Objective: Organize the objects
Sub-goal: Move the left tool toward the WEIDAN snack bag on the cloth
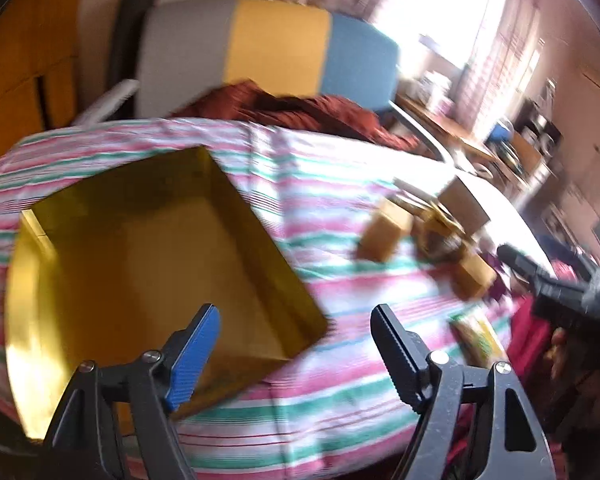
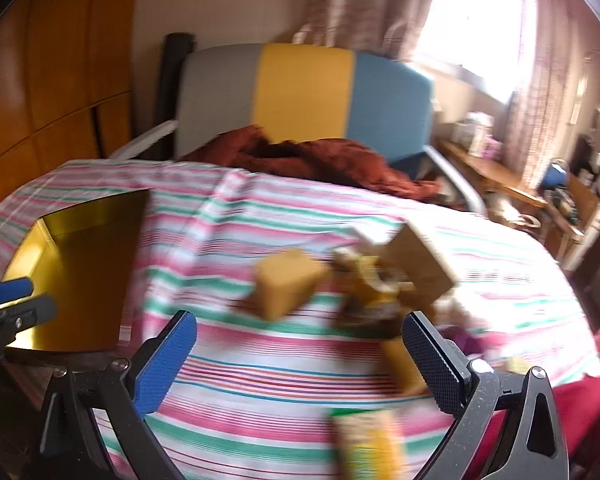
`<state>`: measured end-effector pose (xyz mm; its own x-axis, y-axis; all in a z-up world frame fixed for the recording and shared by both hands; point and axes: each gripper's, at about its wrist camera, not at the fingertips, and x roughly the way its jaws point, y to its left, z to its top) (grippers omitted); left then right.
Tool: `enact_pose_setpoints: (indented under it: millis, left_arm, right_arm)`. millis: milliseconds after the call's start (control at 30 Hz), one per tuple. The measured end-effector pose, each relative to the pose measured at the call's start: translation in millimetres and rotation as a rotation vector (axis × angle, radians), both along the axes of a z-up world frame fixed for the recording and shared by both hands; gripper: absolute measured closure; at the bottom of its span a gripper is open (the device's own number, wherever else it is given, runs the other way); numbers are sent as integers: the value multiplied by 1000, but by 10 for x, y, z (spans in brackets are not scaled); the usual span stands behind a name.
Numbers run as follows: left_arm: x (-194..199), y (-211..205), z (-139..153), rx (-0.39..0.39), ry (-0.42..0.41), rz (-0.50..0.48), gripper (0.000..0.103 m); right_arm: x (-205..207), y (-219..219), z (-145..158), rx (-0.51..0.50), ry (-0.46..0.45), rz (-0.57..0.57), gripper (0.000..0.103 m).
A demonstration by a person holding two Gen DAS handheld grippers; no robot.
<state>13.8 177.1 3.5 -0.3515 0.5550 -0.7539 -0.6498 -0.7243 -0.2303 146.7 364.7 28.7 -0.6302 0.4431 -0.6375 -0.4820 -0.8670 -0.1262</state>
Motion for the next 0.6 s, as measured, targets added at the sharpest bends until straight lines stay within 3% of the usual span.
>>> enact_pose_setpoints:
  millis: [333,467,600]
  left_arm:
    - [548,1103,-231,-51,-153,-364,24]
    - [755,1571,-383,-78,-240,-435,24]
    - [910,1907,-596,-130,-304,-444,24]
  right_arm:
    - [933,998,251,-16,31,-301,0]
    - [1238,1264,289,-26,37,-383,0]
    - [1453,1416,296,-41,18,-425,0]
